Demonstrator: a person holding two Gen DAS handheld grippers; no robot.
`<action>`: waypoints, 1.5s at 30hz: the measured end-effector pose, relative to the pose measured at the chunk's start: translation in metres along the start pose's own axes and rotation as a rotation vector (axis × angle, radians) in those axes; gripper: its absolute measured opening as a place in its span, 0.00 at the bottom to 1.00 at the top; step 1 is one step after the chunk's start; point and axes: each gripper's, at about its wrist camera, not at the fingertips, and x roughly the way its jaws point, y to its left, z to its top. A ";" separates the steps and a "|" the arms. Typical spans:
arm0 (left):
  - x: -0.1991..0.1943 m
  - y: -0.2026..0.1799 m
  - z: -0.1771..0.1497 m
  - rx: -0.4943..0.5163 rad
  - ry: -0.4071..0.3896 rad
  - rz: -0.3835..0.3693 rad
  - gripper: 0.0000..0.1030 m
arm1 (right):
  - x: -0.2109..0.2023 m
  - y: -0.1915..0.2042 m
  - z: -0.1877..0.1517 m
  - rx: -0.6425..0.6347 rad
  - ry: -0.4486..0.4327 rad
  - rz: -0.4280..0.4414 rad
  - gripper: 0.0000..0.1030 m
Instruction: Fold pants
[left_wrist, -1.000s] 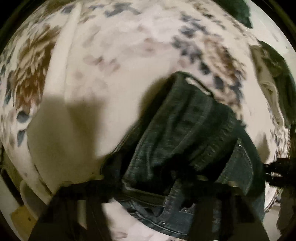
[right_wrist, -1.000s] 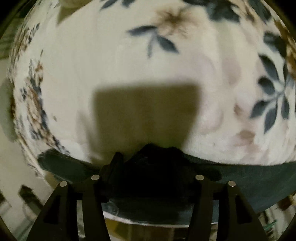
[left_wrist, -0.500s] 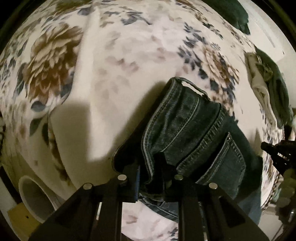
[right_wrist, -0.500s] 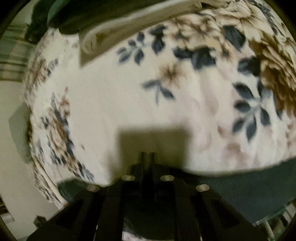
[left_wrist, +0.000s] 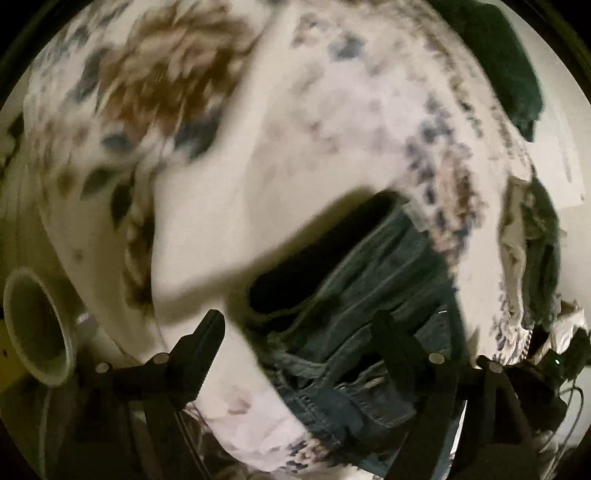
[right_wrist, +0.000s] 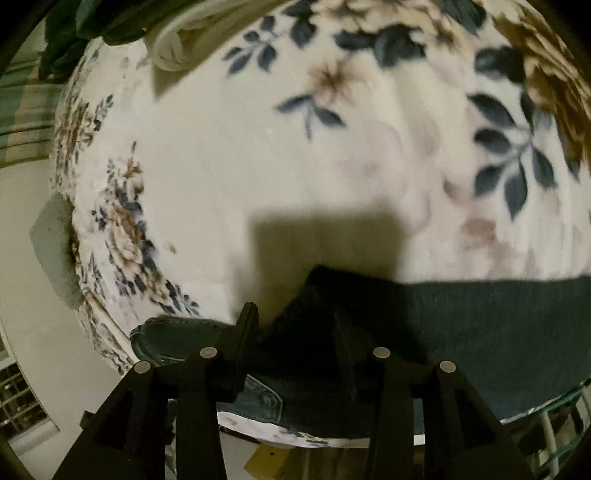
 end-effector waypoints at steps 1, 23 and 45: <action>0.007 0.003 -0.001 -0.013 0.016 -0.004 0.78 | 0.000 0.001 -0.001 0.007 0.000 -0.003 0.44; -0.010 -0.001 -0.040 0.079 -0.048 -0.063 0.27 | 0.039 0.011 0.004 0.022 0.106 -0.204 0.32; 0.003 0.006 -0.031 0.070 -0.020 -0.039 0.27 | 0.032 0.030 0.016 -0.169 0.065 -0.317 0.13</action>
